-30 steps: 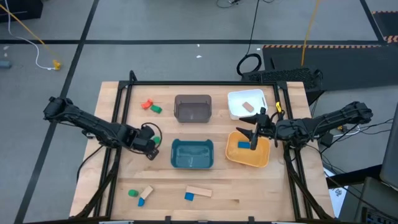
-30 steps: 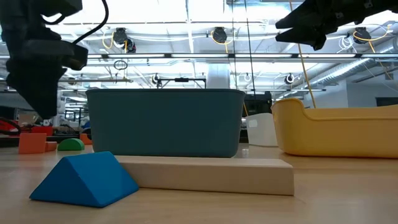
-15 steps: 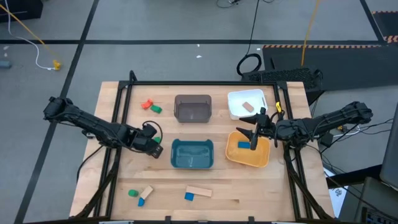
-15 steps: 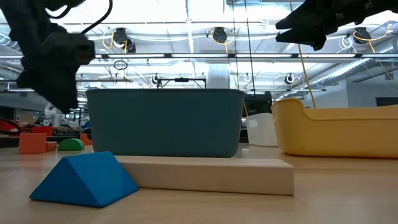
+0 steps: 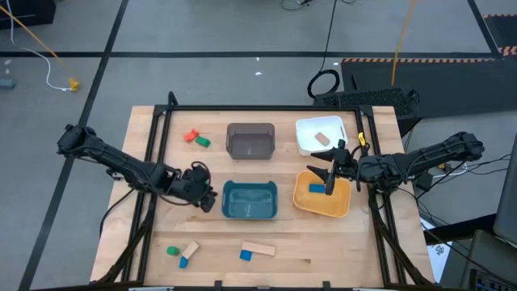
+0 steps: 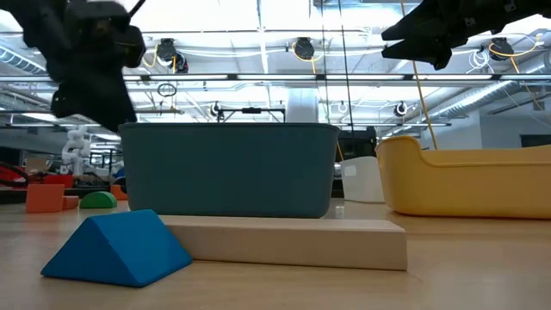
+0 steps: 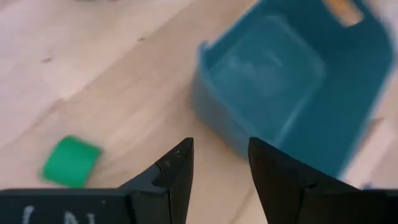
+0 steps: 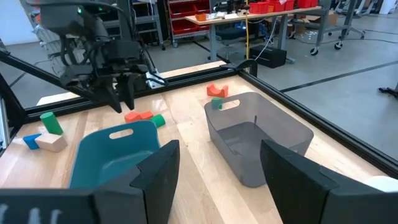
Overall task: Sort & place blocks by color
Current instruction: Put the middle orange block into the transparent black bin
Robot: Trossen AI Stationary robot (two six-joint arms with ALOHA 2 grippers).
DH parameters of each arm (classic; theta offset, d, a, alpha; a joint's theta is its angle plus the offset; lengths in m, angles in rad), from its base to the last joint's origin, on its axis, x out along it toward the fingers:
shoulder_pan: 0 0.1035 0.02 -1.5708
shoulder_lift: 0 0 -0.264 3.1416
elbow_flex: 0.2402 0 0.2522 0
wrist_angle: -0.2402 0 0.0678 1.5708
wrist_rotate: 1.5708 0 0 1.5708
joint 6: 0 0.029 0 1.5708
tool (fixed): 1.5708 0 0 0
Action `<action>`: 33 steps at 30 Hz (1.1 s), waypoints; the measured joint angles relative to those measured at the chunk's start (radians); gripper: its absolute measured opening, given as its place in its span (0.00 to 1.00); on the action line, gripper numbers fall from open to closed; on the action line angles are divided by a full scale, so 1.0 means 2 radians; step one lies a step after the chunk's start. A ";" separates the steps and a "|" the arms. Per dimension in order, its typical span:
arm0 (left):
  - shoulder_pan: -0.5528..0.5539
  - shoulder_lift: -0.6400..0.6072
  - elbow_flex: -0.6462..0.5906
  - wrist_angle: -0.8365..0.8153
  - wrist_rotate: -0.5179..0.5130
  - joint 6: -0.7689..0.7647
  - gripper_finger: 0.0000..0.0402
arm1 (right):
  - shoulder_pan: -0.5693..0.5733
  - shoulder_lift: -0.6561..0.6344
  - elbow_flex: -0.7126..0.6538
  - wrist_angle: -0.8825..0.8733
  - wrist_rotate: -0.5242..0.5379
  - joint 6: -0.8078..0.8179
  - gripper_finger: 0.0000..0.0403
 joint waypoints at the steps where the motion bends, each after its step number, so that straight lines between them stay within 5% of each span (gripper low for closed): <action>1: -0.003 0.000 0.000 -0.003 -0.007 -0.008 0.39 | 0.000 0.000 0.000 0.000 0.000 0.000 0.53; 5: -0.006 0.000 0.000 -0.026 -0.022 -0.048 0.46 | 0.000 0.000 0.000 0.000 0.000 0.000 0.53; 16: -0.046 0.034 0.000 -0.088 -0.003 -0.071 0.86 | 0.000 0.000 0.000 0.000 0.000 0.000 0.53; 25: -0.064 0.131 0.001 -0.102 0.014 -0.111 0.83 | 0.000 0.000 0.000 0.001 0.000 0.000 0.53; 33: -0.073 0.133 0.000 -0.104 0.013 -0.128 0.80 | 0.000 0.000 0.000 0.001 0.000 0.000 0.53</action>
